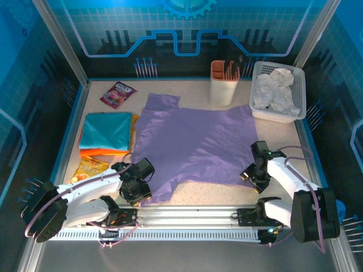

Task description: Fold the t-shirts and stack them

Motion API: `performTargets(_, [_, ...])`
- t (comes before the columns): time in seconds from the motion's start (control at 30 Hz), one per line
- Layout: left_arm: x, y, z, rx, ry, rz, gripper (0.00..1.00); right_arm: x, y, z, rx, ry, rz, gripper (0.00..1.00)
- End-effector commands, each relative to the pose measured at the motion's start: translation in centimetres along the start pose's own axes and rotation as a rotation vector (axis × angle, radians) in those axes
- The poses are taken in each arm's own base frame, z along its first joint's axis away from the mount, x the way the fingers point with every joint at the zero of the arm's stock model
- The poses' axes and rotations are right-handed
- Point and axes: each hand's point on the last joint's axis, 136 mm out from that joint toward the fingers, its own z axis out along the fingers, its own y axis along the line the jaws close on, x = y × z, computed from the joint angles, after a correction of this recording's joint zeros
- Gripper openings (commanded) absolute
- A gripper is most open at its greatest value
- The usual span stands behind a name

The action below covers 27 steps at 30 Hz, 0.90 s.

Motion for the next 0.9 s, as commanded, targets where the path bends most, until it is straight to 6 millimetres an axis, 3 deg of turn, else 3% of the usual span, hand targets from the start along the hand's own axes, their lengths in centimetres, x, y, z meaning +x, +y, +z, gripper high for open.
performTargets(0.0, [-0.3,-1.7,1.1,0.065,-0.01,0.029,0.41,-0.5,0.8,0.2,-0.004,-0.027,0.003,0.51])
performTargets(0.07, [-0.4,-2.0,1.1,0.068,-0.012,0.034,0.38,-0.7,1.1,0.3,-0.008,-0.029,0.001,0.4])
performTargets(0.27, [-1.1,-3.2,0.0,0.078,-0.044,0.069,0.16,-0.9,1.7,0.1,-0.046,-0.048,-0.012,0.12])
performTargets(0.37, [-1.8,-4.0,-1.5,0.088,-0.094,0.099,0.05,-1.2,2.2,-0.3,-0.089,-0.071,-0.019,0.01])
performTargets(0.43, [-2.4,-4.7,-2.9,0.102,-0.128,0.123,0.0,-1.3,2.8,-0.8,-0.124,-0.084,-0.034,0.0])
performTargets(0.63, [-5.4,-6.9,-9.7,0.179,-0.282,0.189,0.0,-3.3,5.3,-5.0,-0.21,-0.197,-0.15,0.0])
performTargets(0.87, [-9.8,-9.9,-19.9,0.327,-0.512,0.3,0.0,-5.6,9.8,-14.2,-0.413,-0.434,-0.371,0.0])
